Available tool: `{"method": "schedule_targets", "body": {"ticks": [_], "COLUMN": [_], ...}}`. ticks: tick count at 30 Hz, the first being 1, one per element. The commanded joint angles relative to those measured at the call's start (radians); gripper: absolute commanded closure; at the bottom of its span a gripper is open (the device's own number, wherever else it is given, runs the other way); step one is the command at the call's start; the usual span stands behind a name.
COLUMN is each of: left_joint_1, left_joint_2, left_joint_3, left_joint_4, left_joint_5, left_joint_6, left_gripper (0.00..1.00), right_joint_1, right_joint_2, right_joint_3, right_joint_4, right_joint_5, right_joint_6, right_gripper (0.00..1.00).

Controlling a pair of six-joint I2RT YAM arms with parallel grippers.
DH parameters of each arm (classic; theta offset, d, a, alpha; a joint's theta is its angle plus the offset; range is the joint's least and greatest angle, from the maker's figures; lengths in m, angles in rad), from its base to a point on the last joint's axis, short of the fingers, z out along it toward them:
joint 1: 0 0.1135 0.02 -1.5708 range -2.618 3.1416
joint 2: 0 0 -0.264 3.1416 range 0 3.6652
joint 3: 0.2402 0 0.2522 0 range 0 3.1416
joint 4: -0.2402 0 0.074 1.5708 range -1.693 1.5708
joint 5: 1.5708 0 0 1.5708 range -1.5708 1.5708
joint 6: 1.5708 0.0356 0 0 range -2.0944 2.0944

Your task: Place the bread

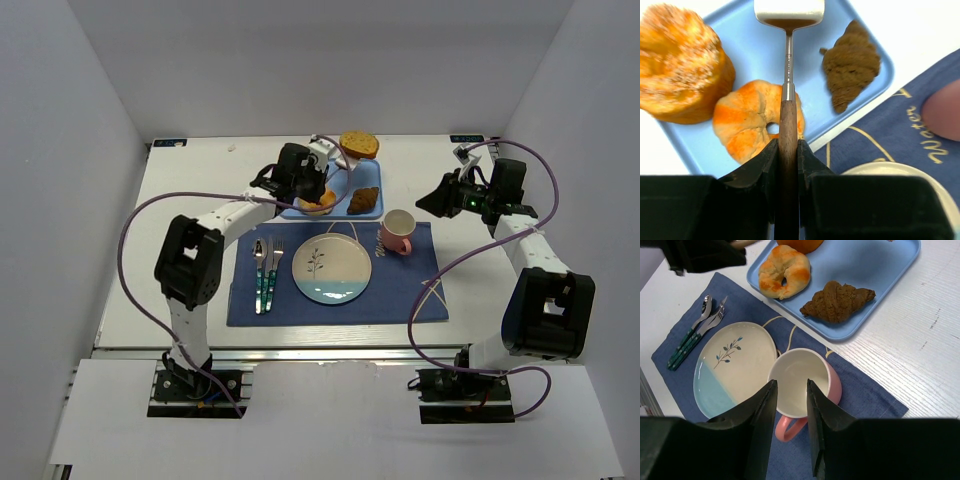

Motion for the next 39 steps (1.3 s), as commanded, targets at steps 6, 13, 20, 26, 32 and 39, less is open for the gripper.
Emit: {"method": "schedule_targets", "body": {"ticks": [6, 13, 20, 26, 32, 39], "left_joint_1": [0.003, 0.001, -0.014, -0.026, -0.040, -0.086], "left_joint_2": [-0.258, -0.486, -0.715, -0.887, -0.968, -0.916], "left_joint_3": [-0.134, -0.372, -0.555, -0.644, -0.665, -0.647], "left_joint_4": [0.034, 0.025, -0.068, -0.245, -0.399, -0.542], "left_joint_5": [0.039, 0.068, 0.102, 0.153, 0.174, 0.145], "left_joint_6": [0.009, 0.008, 0.012, 0.038, 0.045, 0.052], "left_gripper": [1.00, 1.00, 1.00, 1.00, 1.00, 1.00], "right_joint_1": [-0.006, -0.006, -0.006, -0.006, -0.006, -0.006], "right_joint_2": [-0.018, -0.023, -0.020, -0.021, -0.031, -0.038], "right_joint_3": [0.001, 0.021, 0.062, 0.082, 0.091, 0.105], "right_joint_4": [0.008, -0.026, -0.072, -0.109, -0.130, -0.155], "right_joint_5": [-0.003, 0.009, 0.023, 0.031, 0.043, 0.055], "right_joint_6": [-0.038, -0.067, -0.095, -0.110, -0.110, -0.124], "right_gripper": [0.64, 0.64, 0.64, 0.64, 0.64, 0.64]}}
